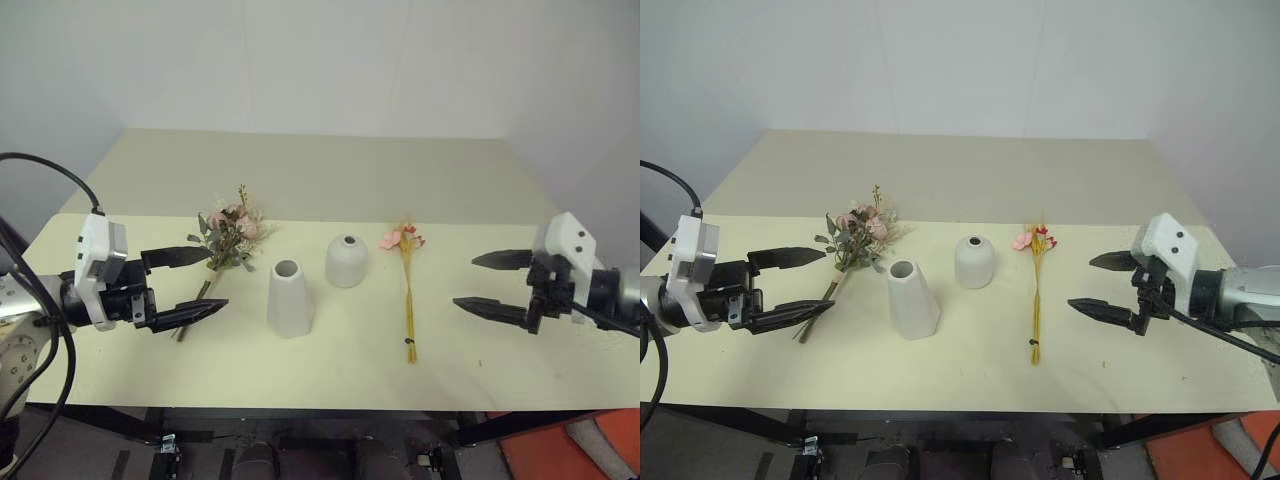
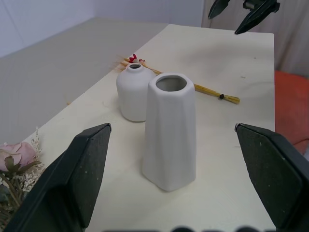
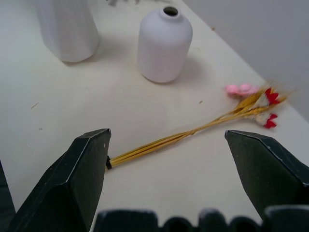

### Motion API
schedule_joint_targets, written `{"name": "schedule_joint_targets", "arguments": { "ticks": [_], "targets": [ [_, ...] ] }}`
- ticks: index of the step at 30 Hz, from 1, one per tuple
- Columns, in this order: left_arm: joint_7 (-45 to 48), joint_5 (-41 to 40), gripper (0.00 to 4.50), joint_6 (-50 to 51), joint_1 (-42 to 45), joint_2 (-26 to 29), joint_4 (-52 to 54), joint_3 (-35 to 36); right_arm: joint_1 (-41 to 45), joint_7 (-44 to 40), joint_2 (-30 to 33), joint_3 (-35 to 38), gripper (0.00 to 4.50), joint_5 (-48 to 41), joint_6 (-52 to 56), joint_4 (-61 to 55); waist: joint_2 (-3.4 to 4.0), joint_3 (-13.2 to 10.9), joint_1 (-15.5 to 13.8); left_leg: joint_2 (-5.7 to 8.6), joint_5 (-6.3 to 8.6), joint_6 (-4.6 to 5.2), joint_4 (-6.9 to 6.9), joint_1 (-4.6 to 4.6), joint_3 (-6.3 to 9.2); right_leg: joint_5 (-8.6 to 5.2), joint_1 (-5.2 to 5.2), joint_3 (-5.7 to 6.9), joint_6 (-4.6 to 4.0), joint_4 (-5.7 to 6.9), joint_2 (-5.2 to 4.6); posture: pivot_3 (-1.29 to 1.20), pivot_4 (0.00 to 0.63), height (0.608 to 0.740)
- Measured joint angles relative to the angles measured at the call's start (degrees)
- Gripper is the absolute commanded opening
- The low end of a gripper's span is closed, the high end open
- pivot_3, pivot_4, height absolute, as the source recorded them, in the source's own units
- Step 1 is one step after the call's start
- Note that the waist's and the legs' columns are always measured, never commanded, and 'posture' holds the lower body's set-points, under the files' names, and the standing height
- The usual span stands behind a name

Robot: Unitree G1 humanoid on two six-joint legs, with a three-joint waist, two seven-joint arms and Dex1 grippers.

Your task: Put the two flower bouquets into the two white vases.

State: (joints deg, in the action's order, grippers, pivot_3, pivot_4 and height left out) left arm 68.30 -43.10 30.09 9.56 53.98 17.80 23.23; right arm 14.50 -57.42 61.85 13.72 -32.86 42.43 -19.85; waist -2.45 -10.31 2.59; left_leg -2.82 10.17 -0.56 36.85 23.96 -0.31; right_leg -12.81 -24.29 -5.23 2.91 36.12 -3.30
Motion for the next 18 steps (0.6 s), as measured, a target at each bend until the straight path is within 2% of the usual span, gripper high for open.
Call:
{"name": "schedule_joint_targets", "arguments": {
  "ticks": [5, 10, 13, 18],
  "targets": [
    [1.1, -1.4, 4.48, 0.0, 4.8, -0.1, -0.9, -1.0, 11.7, 7.7, -1.9, -9.5, 4.50, -0.1, 17.3, 0.4, 0.00, 0.0, 0.1, 0.00, 0.00, 0.00, 0.00, 0.04, 0.00, 0.01, -0.08, 0.00, -0.03, -0.01, 0.01, 0.00, 0.150, 0.740],
    [2.5, -1.8, 4.48, 0.0, 7.7, 0.0, -2.9, -2.4, 26.3, 17.0, -12.2, -17.2, 4.50, 0.8, 35.7, 8.9, 0.00, 0.0, 0.2, 0.01, -0.01, 0.01, 0.00, 0.21, 0.01, 0.06, -0.22, -0.02, -0.05, 0.01, 0.04, 0.00, 0.150, 0.740],
    [2.9, -1.9, 4.48, 0.0, 8.3, 0.0, -3.4, -2.8, 33.2, 21.4, -18.0, -18.5, 4.50, 2.7, 43.7, 16.3, 0.00, 0.0, 0.1, 0.01, -0.01, 0.01, 0.00, 0.30, 0.03, 0.38, -0.28, -0.01, 0.00, 0.02, 0.05, 0.00, 0.150, 0.740],
    [3.9, -2.1, 4.48, 0.0, 9.1, 0.0, -3.9, -3.2, 39.8, 27.5, -25.6, -21.1, 4.50, 7.3, 48.9, 27.7, 0.01, 0.0, -0.1, 0.02, 0.00, 0.02, -0.01, 0.44, 0.07, 0.42, -0.35, 0.03, 0.02, 0.00, 0.06, 0.00, 0.150, 0.740]
  ]
}}
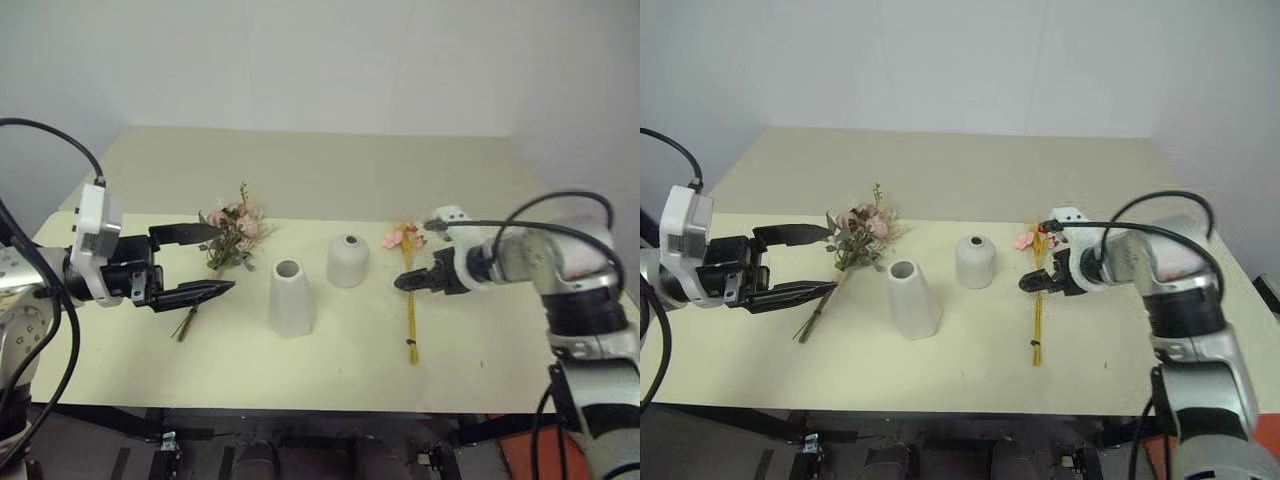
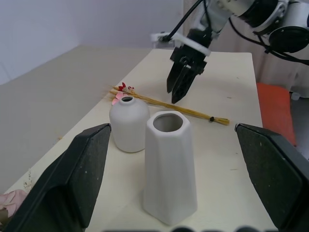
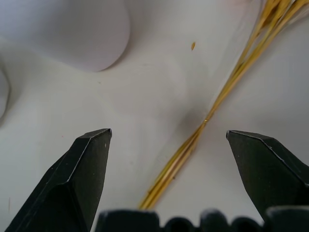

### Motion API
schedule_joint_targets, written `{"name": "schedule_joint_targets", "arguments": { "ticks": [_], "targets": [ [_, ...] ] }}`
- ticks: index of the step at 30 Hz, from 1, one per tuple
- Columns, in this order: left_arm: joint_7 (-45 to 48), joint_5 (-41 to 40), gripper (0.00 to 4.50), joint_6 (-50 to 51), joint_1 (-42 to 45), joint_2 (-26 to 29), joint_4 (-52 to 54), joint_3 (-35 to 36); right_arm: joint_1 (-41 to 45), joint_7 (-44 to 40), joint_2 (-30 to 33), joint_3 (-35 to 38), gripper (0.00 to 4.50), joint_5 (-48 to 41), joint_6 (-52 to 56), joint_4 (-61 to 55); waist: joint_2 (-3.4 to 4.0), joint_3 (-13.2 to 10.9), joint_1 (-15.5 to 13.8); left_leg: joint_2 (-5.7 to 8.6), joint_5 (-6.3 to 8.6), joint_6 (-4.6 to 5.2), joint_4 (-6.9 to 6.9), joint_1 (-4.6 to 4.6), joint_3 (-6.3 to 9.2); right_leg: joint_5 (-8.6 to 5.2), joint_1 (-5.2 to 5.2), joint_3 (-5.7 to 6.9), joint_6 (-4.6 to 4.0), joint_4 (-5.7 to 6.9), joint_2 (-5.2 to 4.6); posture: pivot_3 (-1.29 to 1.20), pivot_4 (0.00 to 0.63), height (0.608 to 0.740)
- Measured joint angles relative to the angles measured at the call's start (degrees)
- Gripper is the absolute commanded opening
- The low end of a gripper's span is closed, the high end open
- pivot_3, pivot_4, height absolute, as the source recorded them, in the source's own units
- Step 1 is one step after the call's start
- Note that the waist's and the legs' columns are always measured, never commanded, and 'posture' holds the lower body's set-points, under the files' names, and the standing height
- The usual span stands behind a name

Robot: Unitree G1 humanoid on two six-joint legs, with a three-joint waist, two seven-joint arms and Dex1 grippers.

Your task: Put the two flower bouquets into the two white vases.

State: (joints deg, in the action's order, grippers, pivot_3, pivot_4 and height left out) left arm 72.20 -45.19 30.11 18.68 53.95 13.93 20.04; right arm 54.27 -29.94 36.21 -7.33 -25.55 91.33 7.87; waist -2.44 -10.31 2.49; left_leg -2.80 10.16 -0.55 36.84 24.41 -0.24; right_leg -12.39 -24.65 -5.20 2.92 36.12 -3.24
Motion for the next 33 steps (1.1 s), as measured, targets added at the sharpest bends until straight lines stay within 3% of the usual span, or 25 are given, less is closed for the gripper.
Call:
{"name": "schedule_joint_targets", "arguments": {
  "ticks": [1, 4, 15, 18, 23, 27, 33],
  "targets": [
    [0.1, 0.0, 4.48, 0.0, 0.1, 0.0, -0.1, 0.0, 0.7, 0.9, -0.8, -1.1, 4.50, 1.0, -0.1, 1.8, 0.00, 0.0, 0.0, 0.01, 0.00, 0.00, 0.00, 0.04, 0.00, 0.01, -0.03, 0.00, 0.00, 0.00, -0.01, 0.00, 0.150, 0.740],
    [0.4, 0.0, 4.50, 0.0, 0.8, 0.0, -0.3, 0.0, 1.3, 3.1, -2.4, -4.6, 3.86, 4.3, -2.5, 6.4, 0.00, 0.0, 0.0, 0.01, 0.00, 0.00, 0.00, 0.05, -0.01, 0.01, -0.05, 0.00, 0.01, 0.00, 0.00, 0.00, 0.150, 0.740],
    [0.4, 0.0, 4.50, 0.0, 0.8, 0.0, -0.2, 0.0, 1.7, 3.0, -3.5, -7.8, 0.02, 8.8, -8.4, 10.0, 0.00, 0.0, 0.7, -0.03, -0.01, 0.01, 0.00, -0.04, 0.03, -0.02, -0.05, -0.01, 0.09, 0.12, 0.07, 0.00, 0.150, 0.740],
    [0.4, 0.1, 4.50, 0.0, 0.6, 0.0, -0.2, 0.0, 1.7, 3.5, -4.5, -6.5, 0.02, 9.1, -8.5, 10.1, 0.00, 0.0, 1.0, -0.03, -0.01, 0.01, 0.00, -0.02, 0.03, -0.01, -0.05, -0.01, 0.07, 0.11, 0.07, 0.00, 0.150, 0.740],
    [0.3, 0.2, 4.50, 0.0, 0.6, 0.0, -0.2, 0.0, 1.3, 8.6, -6.6, 3.6, 0.02, 9.7, -12.4, 10.6, 0.00, 0.0, 1.3, -0.02, 0.00, 0.01, 0.00, 0.02, 0.04, 0.00, -0.08, -0.02, 0.08, 0.10, 0.06, 0.00, 0.150, 0.740],
    [-0.1, 0.1, 4.50, 0.7, 0.1, 0.2, -0.1, 0.0, -2.5, 13.5, -7.9, 11.8, 0.02, 11.2, -23.9, 3.2, 0.00, 0.0, 1.3, -0.02, 0.00, 0.00, -0.07, 0.08, 0.04, -0.02, -0.16, -0.02, 0.10, 0.07, 0.06, 0.00, 0.150, 0.740],
    [-1.1, 0.1, 4.50, 3.6, 1.2, 0.2, -0.3, -2.0, -3.1, 16.1, -15.5, 20.0, 0.02, 8.5, -39.5, -8.8, 0.01, 0.0, 1.6, -0.05, -0.01, 0.01, -0.07, 0.21, 0.07, -0.01, -0.43, -0.10, 0.10, 0.36, 0.15, 0.00, 0.150, 0.740]
  ]
}}
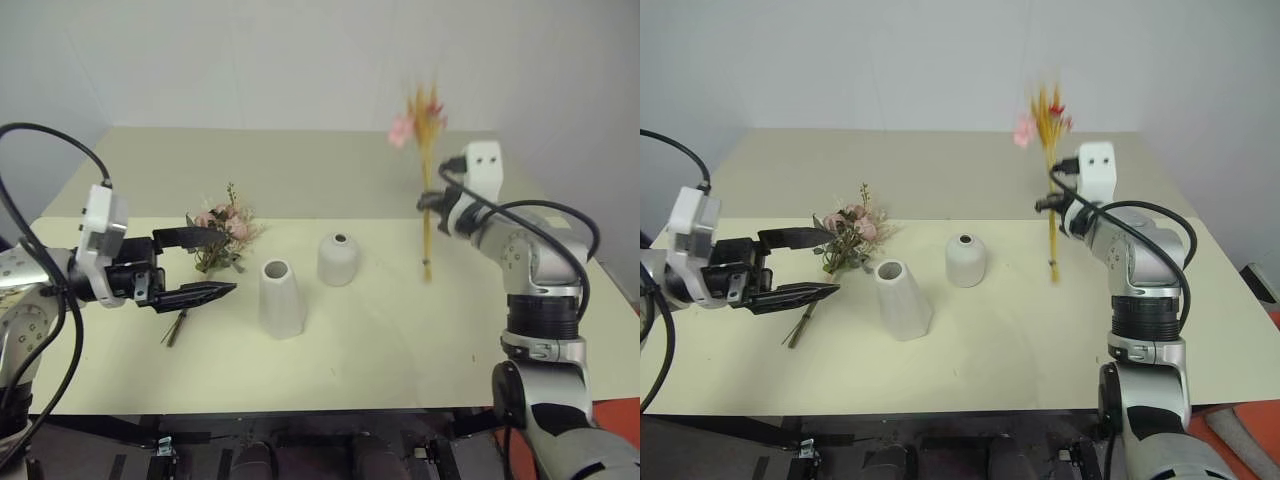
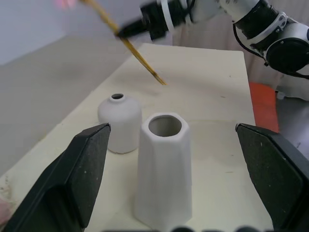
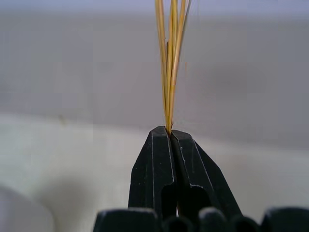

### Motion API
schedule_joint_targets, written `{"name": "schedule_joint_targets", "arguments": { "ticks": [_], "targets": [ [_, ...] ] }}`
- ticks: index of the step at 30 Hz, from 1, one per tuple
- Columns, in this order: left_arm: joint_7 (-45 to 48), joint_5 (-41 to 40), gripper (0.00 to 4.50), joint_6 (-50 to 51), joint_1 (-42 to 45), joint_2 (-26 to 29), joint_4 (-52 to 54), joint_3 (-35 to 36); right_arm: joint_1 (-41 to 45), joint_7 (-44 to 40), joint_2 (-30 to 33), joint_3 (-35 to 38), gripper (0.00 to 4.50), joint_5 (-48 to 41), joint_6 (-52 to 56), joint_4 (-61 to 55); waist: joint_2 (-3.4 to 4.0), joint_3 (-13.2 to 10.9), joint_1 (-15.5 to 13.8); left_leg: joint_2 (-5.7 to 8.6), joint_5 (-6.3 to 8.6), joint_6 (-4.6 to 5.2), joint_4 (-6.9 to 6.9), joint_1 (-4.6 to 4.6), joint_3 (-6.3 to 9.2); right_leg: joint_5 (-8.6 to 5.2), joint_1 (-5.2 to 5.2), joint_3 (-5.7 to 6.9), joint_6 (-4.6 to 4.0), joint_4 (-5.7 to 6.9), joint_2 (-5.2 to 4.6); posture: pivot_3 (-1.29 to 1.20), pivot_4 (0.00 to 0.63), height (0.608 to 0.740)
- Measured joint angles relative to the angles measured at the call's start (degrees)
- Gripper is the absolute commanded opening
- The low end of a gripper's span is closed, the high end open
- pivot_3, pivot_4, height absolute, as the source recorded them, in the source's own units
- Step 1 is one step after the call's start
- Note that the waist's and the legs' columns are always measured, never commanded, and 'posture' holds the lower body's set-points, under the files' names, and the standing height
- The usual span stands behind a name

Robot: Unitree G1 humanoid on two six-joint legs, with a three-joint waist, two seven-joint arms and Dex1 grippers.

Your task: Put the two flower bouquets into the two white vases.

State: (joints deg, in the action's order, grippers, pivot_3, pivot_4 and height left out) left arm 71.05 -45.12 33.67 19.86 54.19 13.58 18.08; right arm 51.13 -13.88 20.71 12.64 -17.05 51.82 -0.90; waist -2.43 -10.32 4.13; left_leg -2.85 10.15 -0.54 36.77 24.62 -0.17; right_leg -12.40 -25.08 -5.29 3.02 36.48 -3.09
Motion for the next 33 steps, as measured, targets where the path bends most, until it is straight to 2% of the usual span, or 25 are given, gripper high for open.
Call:
{"name": "schedule_joint_targets", "arguments": {
  "ticks": [3, 6, 13, 23, 33],
  "targets": [
    [-0.4, 0.0, 4.50, 1.8, 1.7, 0.4, -0.9, -1.1, 1.4, -1.4, -5.1, 3.2, 0.02, -5.9, -3.7, -4.0, 0.01, 0.0, 0.0, 0.00, 0.00, 0.00, 0.01, -0.02, 0.01, -0.02, -0.04, -0.01, -0.03, 0.19, 0.00, 0.00, 0.150, 0.740],
    [-0.5, 0.0, 4.50, 2.9, 2.3, 1.4, -0.9, -1.2, 1.8, -3.0, -6.5, 2.7, 0.02, -8.5, -6.9, -7.4, 0.01, 0.0, -0.1, 0.00, 0.00, 0.00, 0.01, -0.03, 0.00, -0.04, -0.04, 0.00, -0.07, 0.20, -0.01, 0.00, 0.150, 0.740],
    [-1.0, 0.1, 4.50, 4.2, 2.6, 2.5, -1.0, -1.4, 1.7, -2.3, -11.1, -1.2, 0.02, -9.0, -11.2, -8.5, 0.02, 0.0, -0.1, 0.00, -0.01, 0.00, 0.01, -0.03, 0.00, -0.03, -0.07, 0.01, -0.16, 0.26, -0.01, 0.00, 0.150, 0.740],
    [-1.7, 0.1, 4.50, 4.2, 2.2, 3.0, -1.0, -1.4, -0.6, -2.3, -14.1, -5.5, 0.02, -9.0, -13.2, -8.3, 0.02, 0.0, -0.1, 0.00, -0.01, 0.00, 0.01, -0.03, 0.01, -0.03, -0.09, 0.01, -0.20, 0.29, -0.01, 0.00, 0.150, 0.740],
    [-2.0, 0.1, 4.50, 4.2, 1.8, 3.9, -0.7, -1.3, -2.1, -2.4, -14.2, -7.8, 0.02, -6.6, -17.5, -4.7, 0.02, 0.0, -0.1, 0.00, -0.01, 0.00, 0.01, -0.03, 0.01, -0.04, -0.09, 0.01, -0.19, 0.28, -0.01, 0.00, 0.150, 0.740]
  ]
}}
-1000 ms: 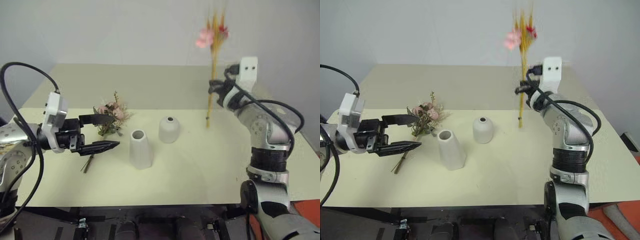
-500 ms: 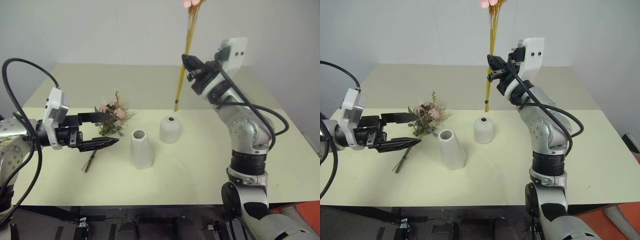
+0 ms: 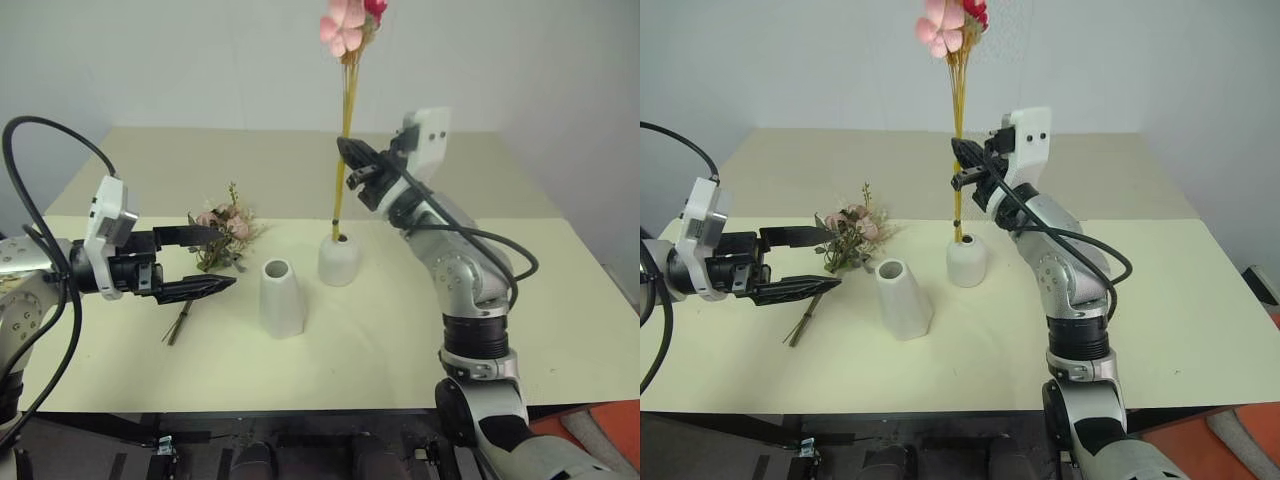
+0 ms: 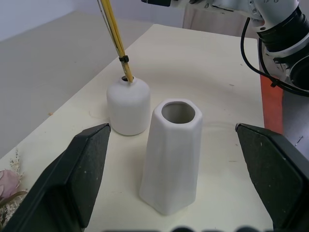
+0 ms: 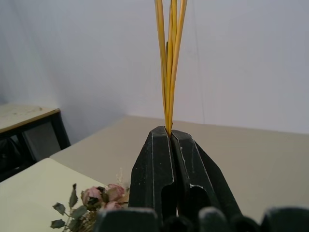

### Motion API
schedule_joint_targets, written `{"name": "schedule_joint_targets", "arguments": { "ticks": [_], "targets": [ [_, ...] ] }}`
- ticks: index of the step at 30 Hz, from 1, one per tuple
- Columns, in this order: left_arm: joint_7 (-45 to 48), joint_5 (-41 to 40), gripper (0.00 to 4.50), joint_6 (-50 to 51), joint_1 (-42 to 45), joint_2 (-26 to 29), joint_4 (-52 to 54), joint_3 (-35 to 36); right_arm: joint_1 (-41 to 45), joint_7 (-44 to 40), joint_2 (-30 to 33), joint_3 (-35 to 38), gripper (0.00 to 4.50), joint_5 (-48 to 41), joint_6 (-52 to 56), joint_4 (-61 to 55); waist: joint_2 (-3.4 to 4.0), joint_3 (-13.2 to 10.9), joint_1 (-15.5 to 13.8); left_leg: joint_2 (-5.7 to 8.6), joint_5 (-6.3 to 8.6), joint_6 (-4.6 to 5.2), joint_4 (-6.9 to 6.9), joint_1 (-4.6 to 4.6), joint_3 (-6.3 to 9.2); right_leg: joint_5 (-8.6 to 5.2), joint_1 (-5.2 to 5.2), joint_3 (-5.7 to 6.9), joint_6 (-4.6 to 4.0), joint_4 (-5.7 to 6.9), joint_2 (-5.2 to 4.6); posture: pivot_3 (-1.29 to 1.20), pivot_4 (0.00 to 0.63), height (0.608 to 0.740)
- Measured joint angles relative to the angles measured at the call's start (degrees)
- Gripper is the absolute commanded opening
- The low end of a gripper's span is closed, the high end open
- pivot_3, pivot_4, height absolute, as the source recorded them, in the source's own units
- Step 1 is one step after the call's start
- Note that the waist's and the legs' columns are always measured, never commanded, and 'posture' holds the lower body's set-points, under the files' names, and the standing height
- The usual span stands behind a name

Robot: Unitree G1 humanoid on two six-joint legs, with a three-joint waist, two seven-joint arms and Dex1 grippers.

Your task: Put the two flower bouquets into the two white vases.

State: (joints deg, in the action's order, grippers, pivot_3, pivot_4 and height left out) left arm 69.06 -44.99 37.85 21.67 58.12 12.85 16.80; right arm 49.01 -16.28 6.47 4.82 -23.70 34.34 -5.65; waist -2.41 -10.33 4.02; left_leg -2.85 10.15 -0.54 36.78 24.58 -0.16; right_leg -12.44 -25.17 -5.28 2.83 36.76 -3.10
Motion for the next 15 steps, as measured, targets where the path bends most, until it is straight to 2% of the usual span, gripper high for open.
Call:
{"name": "schedule_joint_targets", "arguments": {
  "ticks": [15],
  "targets": [
    [-0.1, 0.0, 4.50, 0.0, -0.3, 0.2, 0.2, 0.2, 0.0, -0.1, 0.2, 0.5, 0.02, -0.1, -0.9, 0.6, 0.00, 0.0, 0.0, 0.00, 0.00, 0.00, 0.00, 0.00, 0.00, -0.01, 0.00, 0.01, 0.01, 0.00, 0.00, 0.00, 0.150, 0.740]
  ]
}}
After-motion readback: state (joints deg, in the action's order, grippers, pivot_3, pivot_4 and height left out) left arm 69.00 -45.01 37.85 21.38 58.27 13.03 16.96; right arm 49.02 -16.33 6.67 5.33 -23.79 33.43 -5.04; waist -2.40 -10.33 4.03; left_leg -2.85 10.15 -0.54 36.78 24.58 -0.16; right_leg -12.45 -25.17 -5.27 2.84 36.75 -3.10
